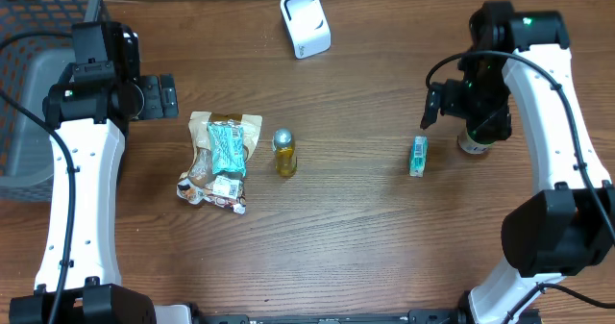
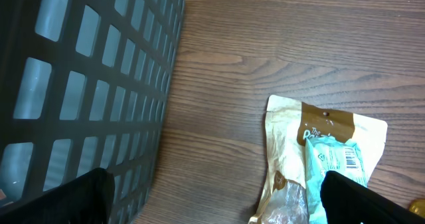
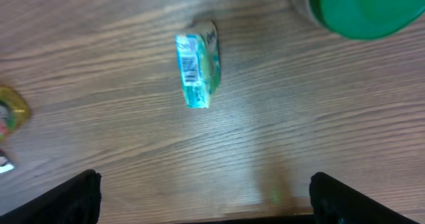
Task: Scan the item barcode
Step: 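Raise the right gripper and move it over the Kleenex pack, then lower the right gripper onto the Kleenex pack and close on it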
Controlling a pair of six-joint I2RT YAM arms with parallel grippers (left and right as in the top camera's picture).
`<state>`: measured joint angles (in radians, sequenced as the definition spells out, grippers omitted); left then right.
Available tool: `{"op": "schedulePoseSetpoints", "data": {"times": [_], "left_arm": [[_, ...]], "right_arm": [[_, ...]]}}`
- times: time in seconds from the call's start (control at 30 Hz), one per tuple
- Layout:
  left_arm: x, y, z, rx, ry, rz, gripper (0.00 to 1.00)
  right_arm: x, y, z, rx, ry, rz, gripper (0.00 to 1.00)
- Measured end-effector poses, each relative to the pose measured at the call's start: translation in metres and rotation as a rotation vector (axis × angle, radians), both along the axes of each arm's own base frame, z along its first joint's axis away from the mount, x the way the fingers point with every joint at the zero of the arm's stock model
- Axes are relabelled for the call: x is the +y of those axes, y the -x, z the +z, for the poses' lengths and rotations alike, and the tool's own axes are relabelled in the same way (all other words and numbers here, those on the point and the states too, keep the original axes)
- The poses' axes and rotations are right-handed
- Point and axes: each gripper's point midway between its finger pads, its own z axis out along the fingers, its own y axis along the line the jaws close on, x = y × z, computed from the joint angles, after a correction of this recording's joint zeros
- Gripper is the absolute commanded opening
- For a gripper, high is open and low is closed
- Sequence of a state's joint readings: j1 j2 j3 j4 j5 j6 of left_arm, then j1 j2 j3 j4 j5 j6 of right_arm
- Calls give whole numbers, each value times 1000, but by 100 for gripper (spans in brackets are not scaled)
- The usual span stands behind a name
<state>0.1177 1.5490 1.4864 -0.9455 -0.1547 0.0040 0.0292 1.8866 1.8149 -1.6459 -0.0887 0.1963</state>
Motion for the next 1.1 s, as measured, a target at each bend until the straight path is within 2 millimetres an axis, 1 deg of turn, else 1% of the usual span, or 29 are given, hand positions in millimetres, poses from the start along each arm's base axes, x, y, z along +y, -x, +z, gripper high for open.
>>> {"op": "schedulePoseSetpoints", "data": {"times": [0.17,0.3,1.1], "left_arm": [[0,0,0,0,0,0,100],[0,0,0,0,0,0,100],[0,0,0,0,0,0,100]], "right_arm": [[0,6,-19,34,2,-5,100],[0,8,-26,45,2,-8,100],[0,-1,-27,11,1,-8,100]]}}
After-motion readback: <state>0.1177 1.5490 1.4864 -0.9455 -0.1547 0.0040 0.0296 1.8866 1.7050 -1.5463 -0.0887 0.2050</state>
